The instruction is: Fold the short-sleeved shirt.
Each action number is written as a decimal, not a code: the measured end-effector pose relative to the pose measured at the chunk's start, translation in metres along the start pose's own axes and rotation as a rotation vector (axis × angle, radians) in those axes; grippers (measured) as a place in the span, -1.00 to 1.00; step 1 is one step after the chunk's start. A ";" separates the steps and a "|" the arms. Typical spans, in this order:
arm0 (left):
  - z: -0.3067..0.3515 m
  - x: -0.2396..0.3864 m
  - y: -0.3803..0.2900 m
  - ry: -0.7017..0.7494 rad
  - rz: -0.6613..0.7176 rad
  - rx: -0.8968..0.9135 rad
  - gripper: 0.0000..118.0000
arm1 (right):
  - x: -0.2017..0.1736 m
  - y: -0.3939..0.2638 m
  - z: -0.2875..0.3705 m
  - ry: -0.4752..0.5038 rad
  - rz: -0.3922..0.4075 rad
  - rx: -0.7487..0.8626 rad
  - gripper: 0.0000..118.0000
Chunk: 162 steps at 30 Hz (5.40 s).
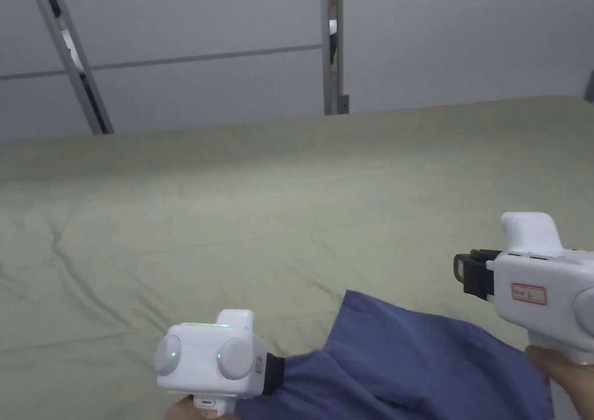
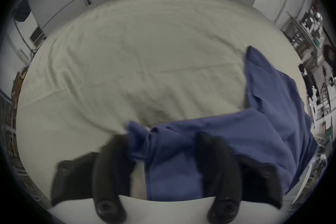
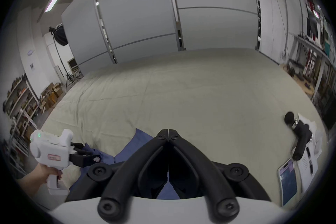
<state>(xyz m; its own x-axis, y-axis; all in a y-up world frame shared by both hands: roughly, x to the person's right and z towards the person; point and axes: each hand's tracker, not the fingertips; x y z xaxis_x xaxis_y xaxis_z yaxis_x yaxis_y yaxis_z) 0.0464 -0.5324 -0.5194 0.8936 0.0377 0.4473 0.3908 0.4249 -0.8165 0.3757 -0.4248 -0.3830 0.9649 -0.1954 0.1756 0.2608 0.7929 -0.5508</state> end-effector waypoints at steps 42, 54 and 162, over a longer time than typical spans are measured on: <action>0.169 -0.028 -0.036 -0.337 0.225 0.375 -0.84 | 0.023 -0.070 0.006 0.149 -0.269 -0.114 -0.86; 0.322 -0.086 0.015 -0.158 0.357 0.776 -0.84 | -0.043 0.120 0.155 0.040 -0.102 0.581 -0.86; 0.224 -0.179 -0.155 -0.170 0.308 0.346 -0.75 | -0.077 0.048 0.228 -0.001 0.208 0.471 -0.96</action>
<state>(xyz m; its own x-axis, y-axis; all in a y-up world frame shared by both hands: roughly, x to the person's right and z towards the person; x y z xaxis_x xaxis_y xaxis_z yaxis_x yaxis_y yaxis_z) -0.2236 -0.4026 -0.3907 0.8961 0.3435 0.2810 -0.0079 0.6455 -0.7637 0.3065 -0.2403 -0.2372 0.9947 -0.0058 0.1028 0.0210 0.9889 -0.1471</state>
